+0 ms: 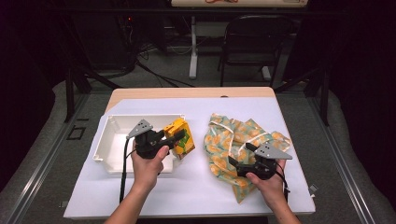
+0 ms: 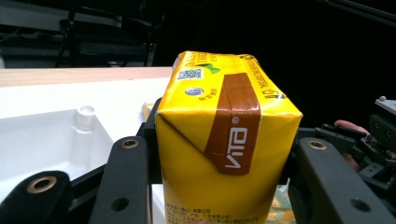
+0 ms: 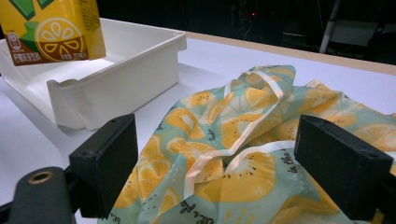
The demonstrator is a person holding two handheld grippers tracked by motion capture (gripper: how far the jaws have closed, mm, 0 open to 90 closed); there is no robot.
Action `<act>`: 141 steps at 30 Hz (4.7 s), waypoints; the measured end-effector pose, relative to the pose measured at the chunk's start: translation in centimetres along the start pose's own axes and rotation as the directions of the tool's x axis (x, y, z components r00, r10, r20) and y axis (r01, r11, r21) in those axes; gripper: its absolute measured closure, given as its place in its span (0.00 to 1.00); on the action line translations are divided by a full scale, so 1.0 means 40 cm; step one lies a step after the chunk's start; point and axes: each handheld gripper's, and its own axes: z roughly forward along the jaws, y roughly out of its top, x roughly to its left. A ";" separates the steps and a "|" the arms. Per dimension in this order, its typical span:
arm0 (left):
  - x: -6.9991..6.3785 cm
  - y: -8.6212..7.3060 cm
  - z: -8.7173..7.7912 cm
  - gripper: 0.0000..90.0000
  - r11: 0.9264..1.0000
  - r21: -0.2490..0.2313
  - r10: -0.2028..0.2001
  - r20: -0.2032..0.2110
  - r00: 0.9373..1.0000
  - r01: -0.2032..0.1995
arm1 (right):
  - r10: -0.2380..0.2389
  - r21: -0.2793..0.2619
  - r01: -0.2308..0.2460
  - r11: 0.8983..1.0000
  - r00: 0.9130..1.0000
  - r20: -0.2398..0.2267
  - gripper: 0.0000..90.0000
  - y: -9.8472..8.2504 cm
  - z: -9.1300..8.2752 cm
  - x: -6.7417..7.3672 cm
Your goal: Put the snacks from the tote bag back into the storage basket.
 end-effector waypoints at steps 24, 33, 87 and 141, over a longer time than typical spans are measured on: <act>0.089 -0.012 -0.091 0.62 1.000 -0.030 0.002 -0.122 0.993 -0.005 | 0.001 0.001 -0.001 1.000 1.000 0.021 0.15 -0.003 -0.005 -0.008; 0.133 -0.061 -0.064 0.62 1.000 0.007 0.003 -0.177 0.984 -0.002 | 0.006 -0.001 -0.006 1.000 1.000 0.023 0.15 -0.006 -0.004 -0.009; 0.203 -0.114 0.050 0.59 0.978 0.144 0.189 -0.306 0.933 -0.150 | 0.011 0.013 -0.011 1.000 0.999 0.038 0.15 -0.017 -0.001 -0.018; 0.136 -0.189 0.002 1.00 0.972 0.237 0.080 -0.330 0.940 0.000 | 0.010 0.007 -0.011 1.000 0.999 0.039 0.14 -0.015 -0.008 -0.014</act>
